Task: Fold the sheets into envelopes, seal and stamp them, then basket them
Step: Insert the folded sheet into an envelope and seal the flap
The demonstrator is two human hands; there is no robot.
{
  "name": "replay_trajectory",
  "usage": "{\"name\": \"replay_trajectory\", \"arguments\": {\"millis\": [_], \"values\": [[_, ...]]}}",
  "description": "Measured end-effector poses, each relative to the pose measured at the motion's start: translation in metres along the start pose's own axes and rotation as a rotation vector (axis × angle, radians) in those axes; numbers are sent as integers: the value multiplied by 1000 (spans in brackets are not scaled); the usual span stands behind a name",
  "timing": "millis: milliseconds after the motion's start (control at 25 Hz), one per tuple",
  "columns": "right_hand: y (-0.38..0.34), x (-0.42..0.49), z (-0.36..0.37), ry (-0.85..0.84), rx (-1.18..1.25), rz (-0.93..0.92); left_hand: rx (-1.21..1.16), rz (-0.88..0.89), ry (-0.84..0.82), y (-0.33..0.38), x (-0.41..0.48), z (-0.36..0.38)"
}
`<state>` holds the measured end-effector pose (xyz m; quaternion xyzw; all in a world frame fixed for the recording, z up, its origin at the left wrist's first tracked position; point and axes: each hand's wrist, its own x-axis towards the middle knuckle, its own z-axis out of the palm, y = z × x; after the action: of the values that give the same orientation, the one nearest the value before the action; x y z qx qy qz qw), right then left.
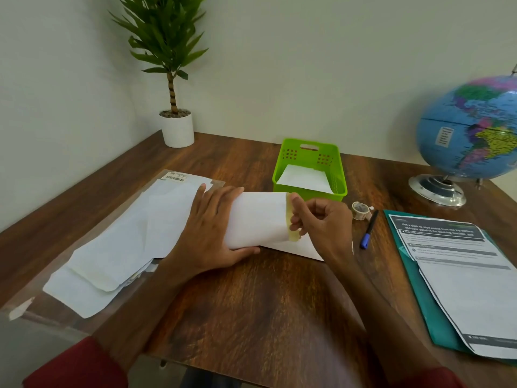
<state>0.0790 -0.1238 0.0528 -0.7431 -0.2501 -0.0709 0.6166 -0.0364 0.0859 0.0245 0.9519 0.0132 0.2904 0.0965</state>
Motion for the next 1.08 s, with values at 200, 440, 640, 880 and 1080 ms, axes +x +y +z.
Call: {"name": "replay_trajectory", "arguments": {"millis": [200, 440, 640, 880, 1080], "values": [[-20, 7, 0, -271, 297, 586, -22, 43, -80, 10, -2, 1], [-31, -2, -17, -612, 622, 777, -60, 182, -65, 27, -2, -1], [-30, -6, -8, -619, 623, 822, -34, 218, -91, 31, -3, 0], [-24, -7, -1, -521, 587, 823, -4, 208, -68, 29, -3, 2], [-26, -7, -5, -471, 538, 732, 0, 184, -53, 24, -2, 6]]}}
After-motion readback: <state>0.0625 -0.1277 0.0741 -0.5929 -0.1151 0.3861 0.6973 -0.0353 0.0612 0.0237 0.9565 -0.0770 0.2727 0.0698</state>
